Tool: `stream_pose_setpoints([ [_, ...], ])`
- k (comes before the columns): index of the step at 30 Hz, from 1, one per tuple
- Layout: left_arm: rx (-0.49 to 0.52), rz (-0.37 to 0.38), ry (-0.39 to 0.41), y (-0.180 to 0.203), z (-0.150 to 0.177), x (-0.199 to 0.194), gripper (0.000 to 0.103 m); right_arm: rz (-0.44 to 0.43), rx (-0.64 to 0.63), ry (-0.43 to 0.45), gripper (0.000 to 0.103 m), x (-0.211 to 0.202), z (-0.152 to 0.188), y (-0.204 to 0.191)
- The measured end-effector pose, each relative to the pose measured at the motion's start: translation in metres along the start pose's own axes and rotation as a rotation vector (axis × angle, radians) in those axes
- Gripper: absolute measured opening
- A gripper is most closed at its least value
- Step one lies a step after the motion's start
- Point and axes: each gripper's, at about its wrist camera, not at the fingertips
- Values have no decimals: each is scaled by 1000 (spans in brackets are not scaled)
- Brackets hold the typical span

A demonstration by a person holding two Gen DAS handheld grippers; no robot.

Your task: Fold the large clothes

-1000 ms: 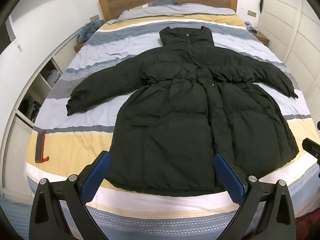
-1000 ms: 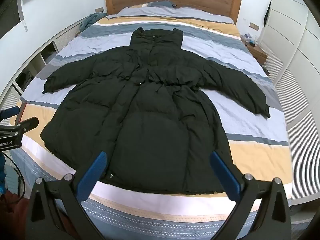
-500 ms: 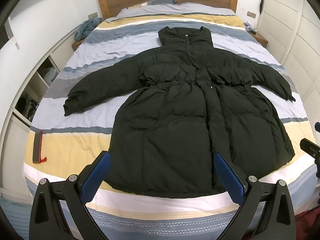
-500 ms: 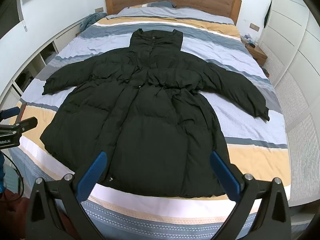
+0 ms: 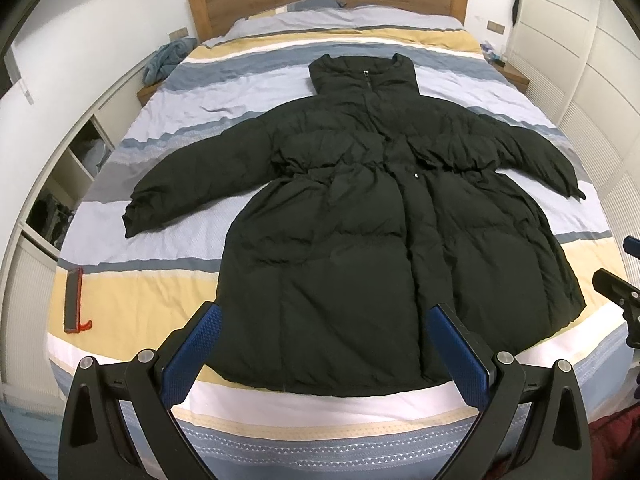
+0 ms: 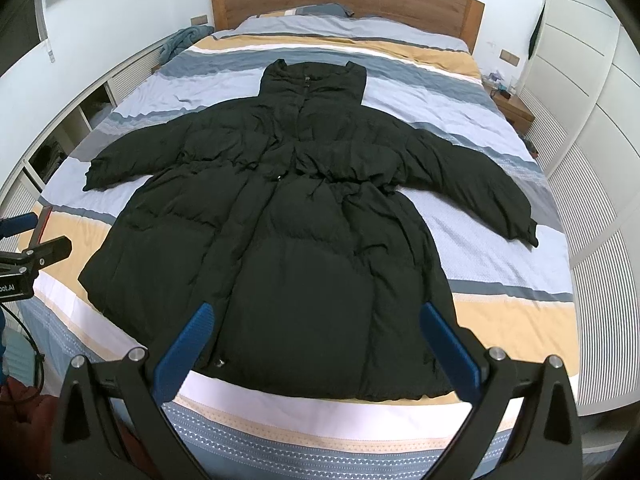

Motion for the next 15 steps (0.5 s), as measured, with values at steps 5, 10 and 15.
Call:
stream_pose_setpoints([
  [5, -6, 14, -7, -1, 1, 1, 101, 6, -2, -4, 103, 1, 1, 0],
  [10, -10, 32, -7, 0, 2, 2, 101, 11, 0, -4, 103, 1, 3, 2],
  [15, -15, 16, 16, 1, 0, -2, 101, 12, 5, -5, 103, 1, 5, 4],
])
Point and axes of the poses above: each gripper's, at about its wrist camera, not at the fingertips, and x roughly the way its jaws point, y to its right, z to its underside
